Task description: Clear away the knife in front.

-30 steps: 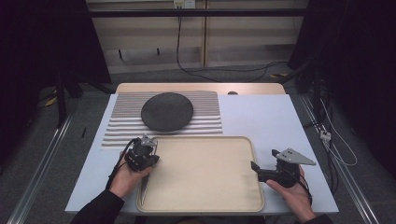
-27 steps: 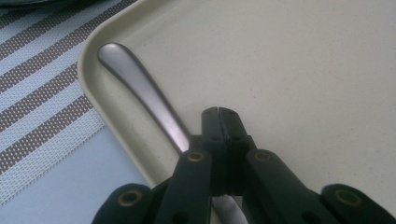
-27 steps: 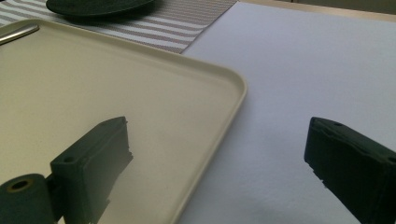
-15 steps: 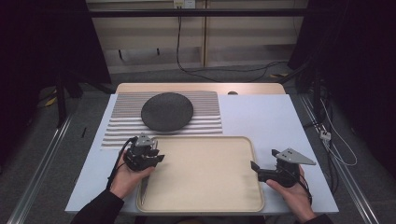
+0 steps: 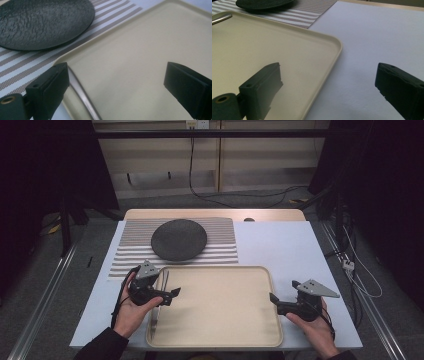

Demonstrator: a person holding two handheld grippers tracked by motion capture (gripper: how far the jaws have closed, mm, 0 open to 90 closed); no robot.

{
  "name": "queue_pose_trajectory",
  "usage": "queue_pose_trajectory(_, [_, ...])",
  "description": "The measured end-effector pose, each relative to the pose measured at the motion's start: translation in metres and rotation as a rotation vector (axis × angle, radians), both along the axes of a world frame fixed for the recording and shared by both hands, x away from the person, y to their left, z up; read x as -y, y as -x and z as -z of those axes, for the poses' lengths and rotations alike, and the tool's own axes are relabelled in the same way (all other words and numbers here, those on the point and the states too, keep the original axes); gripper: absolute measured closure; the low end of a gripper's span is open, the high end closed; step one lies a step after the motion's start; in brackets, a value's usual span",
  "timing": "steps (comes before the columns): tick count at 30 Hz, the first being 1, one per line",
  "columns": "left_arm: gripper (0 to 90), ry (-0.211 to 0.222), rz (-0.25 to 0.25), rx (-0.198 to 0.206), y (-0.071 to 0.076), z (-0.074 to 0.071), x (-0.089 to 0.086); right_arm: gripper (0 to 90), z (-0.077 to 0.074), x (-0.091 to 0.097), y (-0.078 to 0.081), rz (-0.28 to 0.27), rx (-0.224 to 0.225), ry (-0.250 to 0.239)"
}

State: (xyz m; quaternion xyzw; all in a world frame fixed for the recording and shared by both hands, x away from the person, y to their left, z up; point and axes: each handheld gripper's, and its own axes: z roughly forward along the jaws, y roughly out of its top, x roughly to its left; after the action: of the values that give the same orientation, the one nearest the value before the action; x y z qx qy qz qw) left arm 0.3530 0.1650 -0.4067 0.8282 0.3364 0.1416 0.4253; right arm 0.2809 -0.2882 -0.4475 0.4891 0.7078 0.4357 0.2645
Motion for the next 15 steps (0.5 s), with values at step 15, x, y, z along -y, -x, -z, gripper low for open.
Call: queue_pose_trajectory(15, [6.7, -0.031, -0.115, 0.058, 0.020, -0.001, -0.033, 6.5, 0.000, 0.002, 0.002, 0.015, -0.002, -0.005])
